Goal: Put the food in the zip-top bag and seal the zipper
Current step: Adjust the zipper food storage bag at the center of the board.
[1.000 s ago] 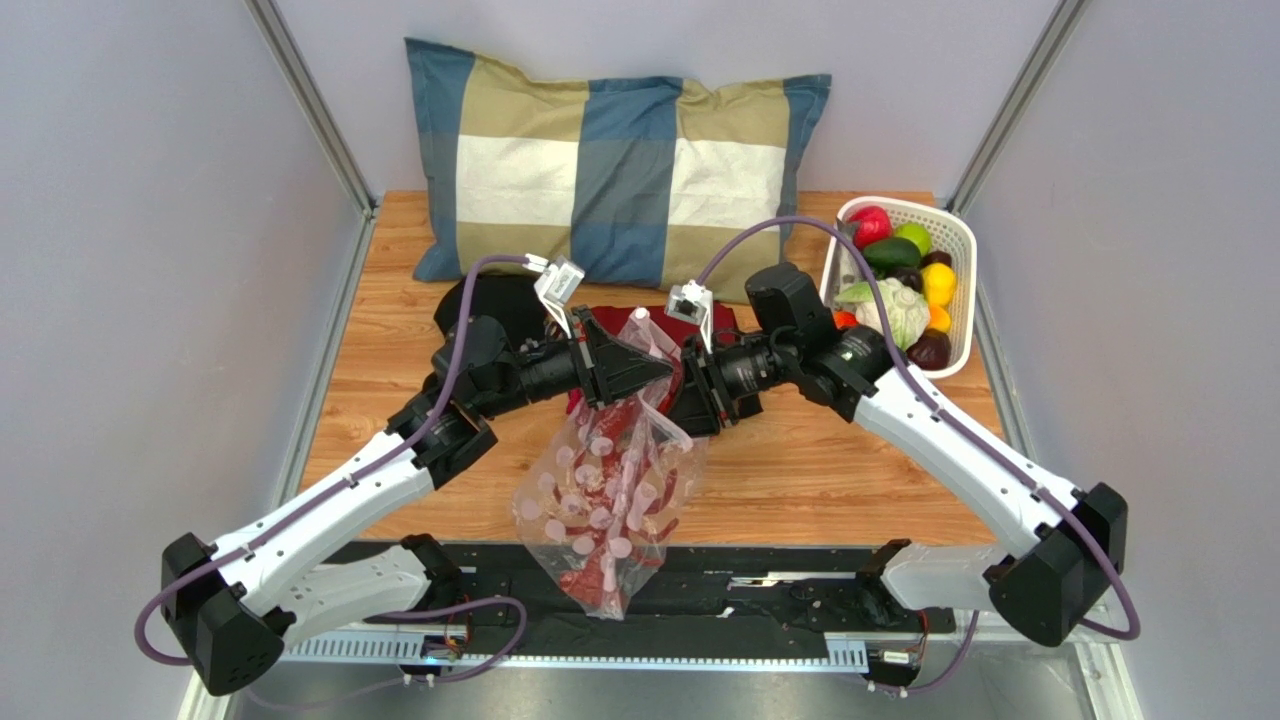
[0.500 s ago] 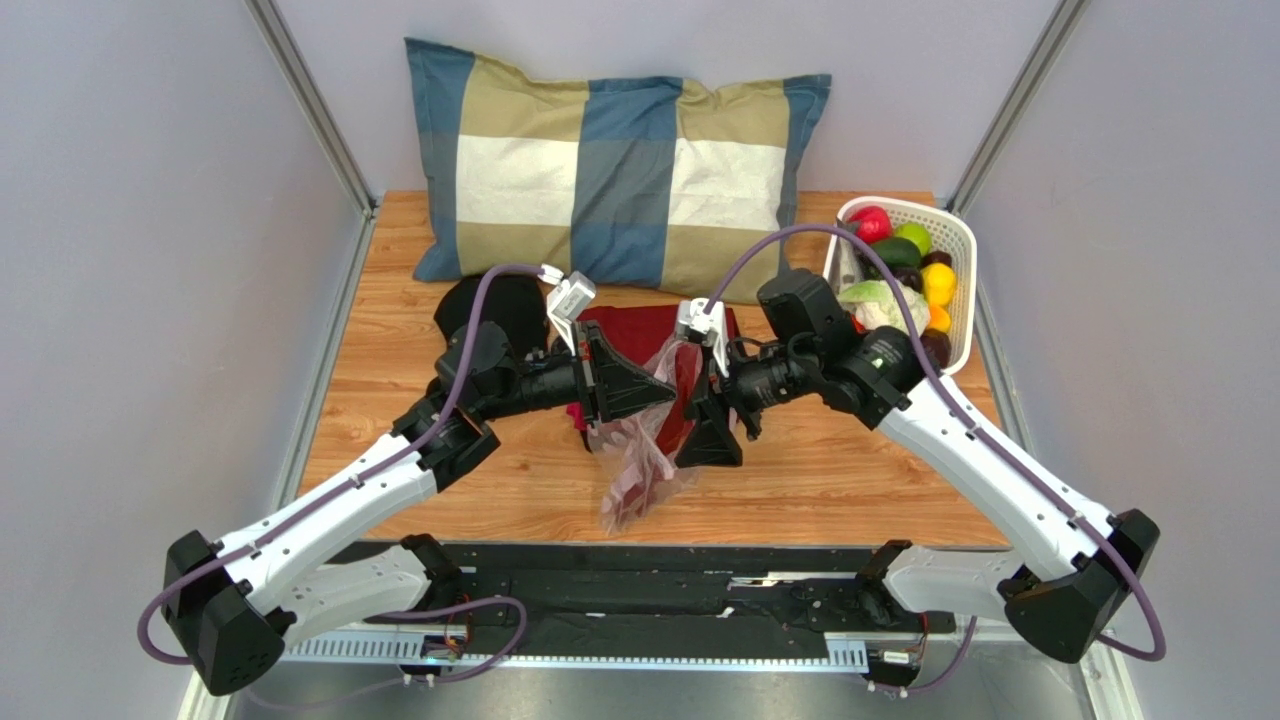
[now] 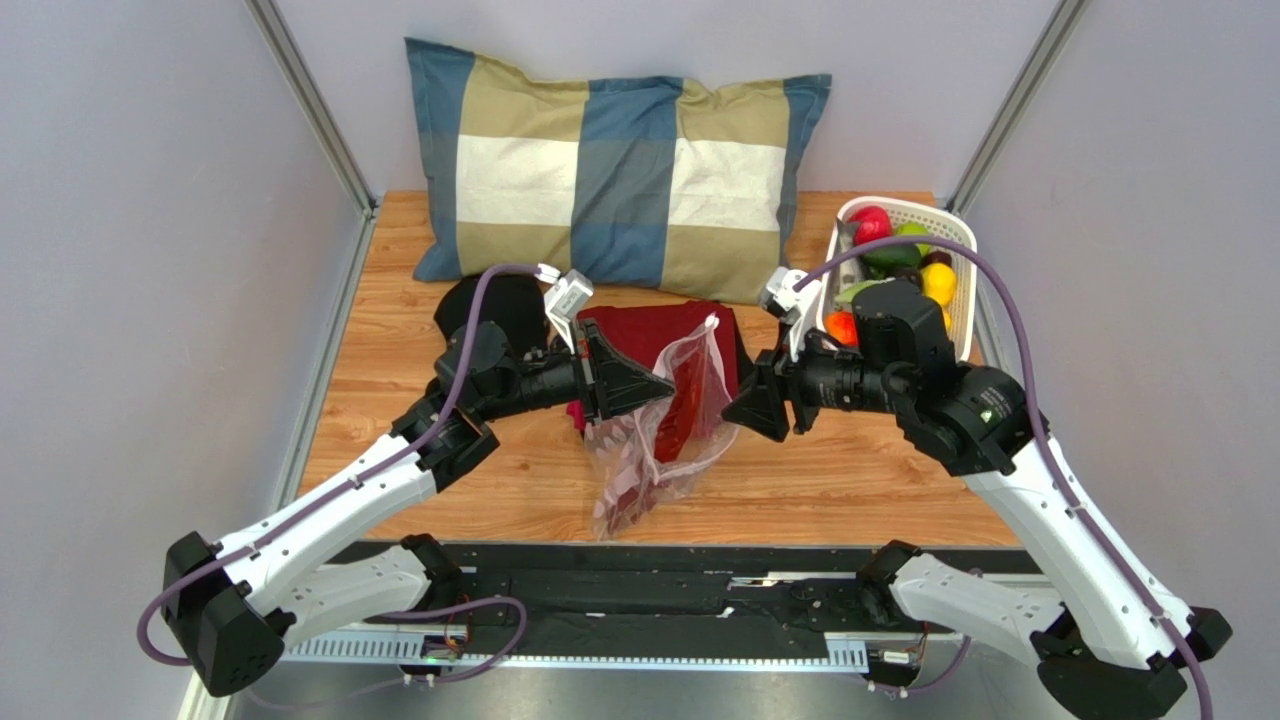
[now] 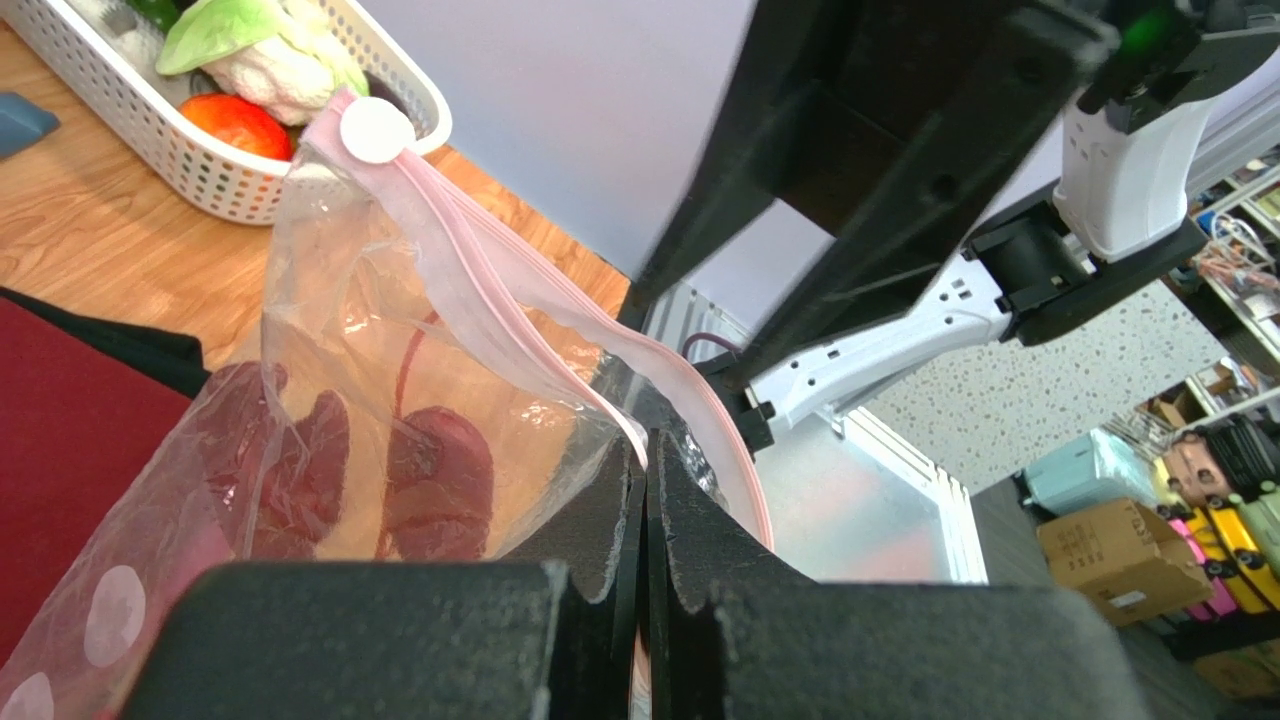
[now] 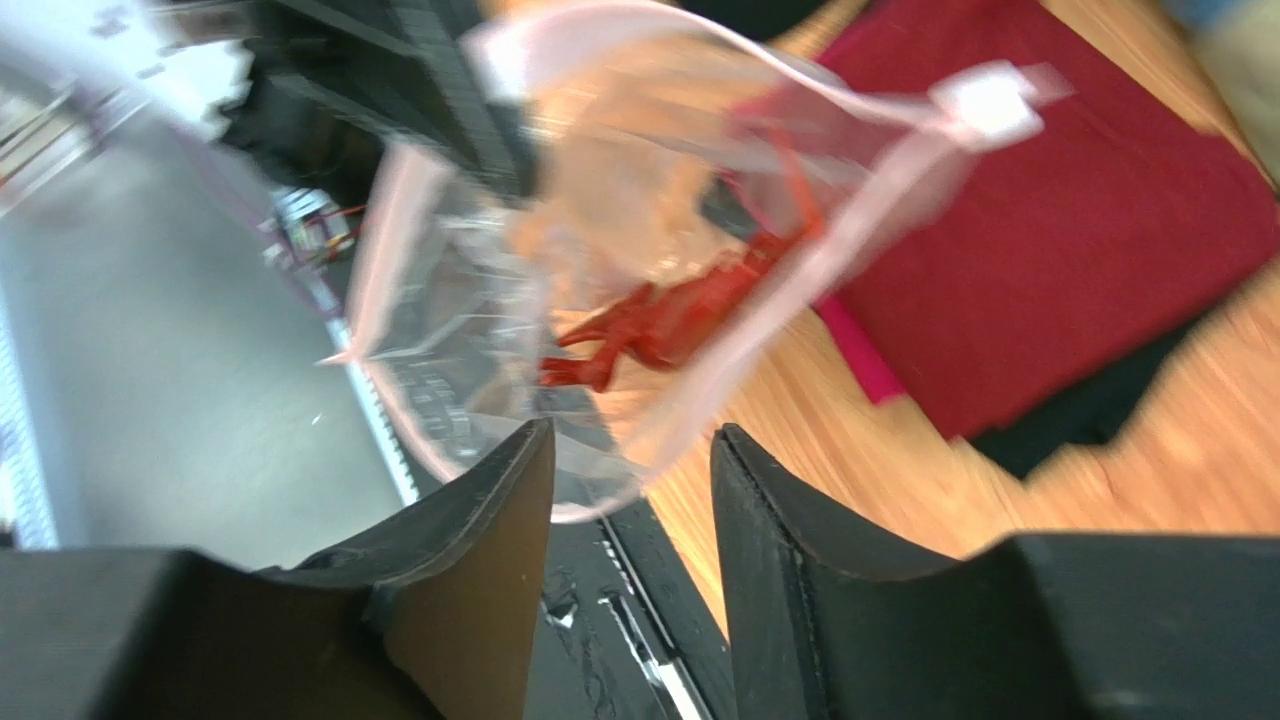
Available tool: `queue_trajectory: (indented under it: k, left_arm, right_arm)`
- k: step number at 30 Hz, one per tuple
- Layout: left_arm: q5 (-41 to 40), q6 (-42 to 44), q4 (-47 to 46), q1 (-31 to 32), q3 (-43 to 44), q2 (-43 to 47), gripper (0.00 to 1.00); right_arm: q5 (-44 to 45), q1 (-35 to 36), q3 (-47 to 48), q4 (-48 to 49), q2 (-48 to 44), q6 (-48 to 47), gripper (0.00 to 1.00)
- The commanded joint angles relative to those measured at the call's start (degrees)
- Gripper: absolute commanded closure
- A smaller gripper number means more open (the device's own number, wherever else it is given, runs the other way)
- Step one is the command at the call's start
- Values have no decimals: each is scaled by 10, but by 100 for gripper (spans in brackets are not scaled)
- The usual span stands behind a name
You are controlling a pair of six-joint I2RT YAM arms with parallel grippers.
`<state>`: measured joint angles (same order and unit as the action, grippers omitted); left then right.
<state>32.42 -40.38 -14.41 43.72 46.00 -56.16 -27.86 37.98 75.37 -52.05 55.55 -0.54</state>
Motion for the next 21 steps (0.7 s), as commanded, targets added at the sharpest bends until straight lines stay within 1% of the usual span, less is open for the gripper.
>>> queue_trajectory:
  k: [1, 2, 3, 7, 9, 10, 11, 13, 14, 15, 16, 17, 21]
  left_arm:
    - [-6, 5, -16, -2, 22, 1, 100]
    - [-6, 6, -12, -1, 23, 2, 100]
    - [-6, 7, -5, -2, 23, 2, 100]
    - [-9, 15, 28, -2, 30, 1, 100]
    - [-11, 20, 60, -2, 36, 0, 100]
    - [-10, 22, 71, -2, 43, 1, 100]
    - [-12, 31, 83, -2, 48, 3, 100]
    - [-22, 49, 140, -2, 68, 21, 100]
    - [-33, 71, 192, -2, 77, 44, 100]
    - [-40, 82, 222, -2, 97, 55, 100]
    - [-47, 91, 249, -2, 109, 66, 100]
    - [-46, 110, 300, -2, 120, 80, 100]
    - [-32, 130, 423, -2, 204, 72, 100]
  right_arm:
    - [105, -34, -35, 13, 8, 61, 49]
    - [96, -40, -35, 13, 22, 69, 45]
    - [68, -46, -35, 15, 28, 84, 44]
    - [32, -55, -25, 53, 54, 112, 44]
    - [6, -55, -25, 70, 65, 115, 64]
    - [-3, -55, -24, 79, 69, 116, 76]
    - [-12, -55, -16, 80, 74, 118, 100]
    - [-60, -55, -8, 81, 76, 119, 100]
    - [-78, -53, -4, 85, 71, 125, 100]
    - [-111, -52, -6, 95, 58, 132, 100]
    - [-124, -45, -8, 99, 51, 148, 100]
    - [-133, -41, -16, 103, 45, 157, 100]
    - [-174, -21, -48, 134, 29, 214, 100]
